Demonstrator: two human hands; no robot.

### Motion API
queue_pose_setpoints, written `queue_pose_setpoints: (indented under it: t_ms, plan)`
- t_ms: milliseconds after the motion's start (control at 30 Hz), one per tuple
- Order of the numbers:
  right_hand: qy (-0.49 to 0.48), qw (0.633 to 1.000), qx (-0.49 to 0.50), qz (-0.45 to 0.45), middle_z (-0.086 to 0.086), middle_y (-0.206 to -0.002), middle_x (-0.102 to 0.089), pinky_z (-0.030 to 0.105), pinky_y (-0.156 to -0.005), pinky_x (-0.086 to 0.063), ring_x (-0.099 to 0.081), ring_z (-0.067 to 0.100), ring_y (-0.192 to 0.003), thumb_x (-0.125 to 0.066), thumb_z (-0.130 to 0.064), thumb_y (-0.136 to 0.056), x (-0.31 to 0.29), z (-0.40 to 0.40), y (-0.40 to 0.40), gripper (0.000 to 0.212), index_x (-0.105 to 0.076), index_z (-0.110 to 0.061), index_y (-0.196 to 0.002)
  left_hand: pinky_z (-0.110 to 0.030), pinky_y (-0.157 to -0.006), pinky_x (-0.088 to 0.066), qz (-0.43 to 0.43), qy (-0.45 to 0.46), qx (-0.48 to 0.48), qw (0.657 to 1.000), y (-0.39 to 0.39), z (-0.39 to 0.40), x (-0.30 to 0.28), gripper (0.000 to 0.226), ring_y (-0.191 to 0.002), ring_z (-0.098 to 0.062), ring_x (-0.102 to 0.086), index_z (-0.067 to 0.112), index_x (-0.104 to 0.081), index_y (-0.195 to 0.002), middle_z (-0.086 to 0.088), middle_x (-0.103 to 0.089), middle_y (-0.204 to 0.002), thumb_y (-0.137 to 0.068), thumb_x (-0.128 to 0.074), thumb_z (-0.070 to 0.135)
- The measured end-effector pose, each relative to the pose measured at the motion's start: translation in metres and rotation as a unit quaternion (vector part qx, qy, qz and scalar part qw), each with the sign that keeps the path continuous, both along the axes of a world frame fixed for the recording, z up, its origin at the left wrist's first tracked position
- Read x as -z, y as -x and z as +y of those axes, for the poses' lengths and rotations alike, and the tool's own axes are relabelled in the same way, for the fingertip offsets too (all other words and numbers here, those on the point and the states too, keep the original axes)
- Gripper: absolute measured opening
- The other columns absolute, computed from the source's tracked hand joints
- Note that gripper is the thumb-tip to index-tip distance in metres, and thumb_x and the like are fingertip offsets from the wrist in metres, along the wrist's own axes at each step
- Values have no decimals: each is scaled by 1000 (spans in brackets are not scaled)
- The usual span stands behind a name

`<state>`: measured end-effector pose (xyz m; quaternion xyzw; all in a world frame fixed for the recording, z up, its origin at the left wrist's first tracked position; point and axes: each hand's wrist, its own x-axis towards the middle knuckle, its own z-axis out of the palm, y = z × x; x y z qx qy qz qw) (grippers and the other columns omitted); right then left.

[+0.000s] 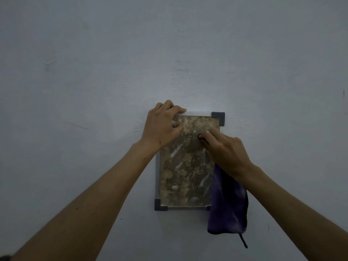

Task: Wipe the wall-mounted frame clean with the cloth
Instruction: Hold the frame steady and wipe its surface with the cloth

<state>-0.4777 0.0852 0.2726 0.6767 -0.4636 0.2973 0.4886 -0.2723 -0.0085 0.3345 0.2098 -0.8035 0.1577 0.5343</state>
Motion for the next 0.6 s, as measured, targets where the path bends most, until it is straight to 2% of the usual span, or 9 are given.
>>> queue_pose_setpoints:
  t_ms: [100,133,233,267,367,400,533,600]
  plan:
    - [57,991,-10,-122,4,-98,-66,33,-46,-52,-59,16,-62,-62,-18,-101,-5,5,3,11,-66,-9,-107,-36,-89,-47,4,-6,0,1000,1,-1,1,37,-96,-12,-46,22,-67,-123,6,-53,-101,-86,-68,28]
    - [47,992,-10,-118,4,-98,-65,33,-47,-53,-59,16,-62,-62,-17,-101,0,4,1,11,-66,-9,-107,-37,-89,-48,3,-6,-2,1000,1,0,1,37,-97,-13,-47,22,-67,-123,5,-54,-102,-86,-68,28]
    - [-29,999,-5,15,6,-105,-66,28,-51,-55,-65,18,-67,-69,-15,-94,18,2,-3,18,-65,-8,-110,-36,-89,-47,0,-5,-5,1000,1,-1,1,37,-97,-12,-47,22,-67,-123,6,-53,-102,-86,-68,29]
    - [-29,999,-1,23,6,-104,-66,26,-51,-53,-66,19,-68,-69,-17,-94,18,4,-2,19,-65,-9,-110,-35,-89,-47,1,-6,-6,1000,1,-1,2,37,-98,-13,-48,22,-67,-122,6,-53,-102,-86,-67,28]
    - [33,993,-10,-113,2,-99,-66,29,-47,-51,-61,16,-64,-63,-20,-100,8,6,-4,11,-66,-11,-106,-35,-89,-46,3,-7,-8,1000,1,0,2,36,-99,-16,-50,22,-67,-121,5,-54,-102,-86,-67,27]
    - [42,990,-9,-133,2,-98,-66,30,-47,-51,-59,15,-62,-62,-19,-101,9,3,-6,10,-66,-11,-106,-36,-89,-47,1,-8,-8,1000,1,0,2,36,-99,-17,-51,22,-67,-121,5,-54,-102,-86,-67,28]
    - [-5,1000,12,-21,5,-100,-64,29,-47,-50,-62,18,-62,-68,-15,-96,22,-3,-9,14,-64,-9,-109,-36,-89,-47,-7,-12,-11,1000,0,1,2,38,-99,-17,-51,22,-67,-122,4,-54,-104,-85,-67,29]
    - [18,996,12,-92,3,-98,-65,23,-47,-45,-60,15,-61,-68,-16,-97,13,2,-6,12,-66,-10,-107,-36,-89,-47,-5,-13,-10,1000,0,0,2,38,-100,-17,-51,22,-67,-122,4,-54,-104,-85,-67,29]
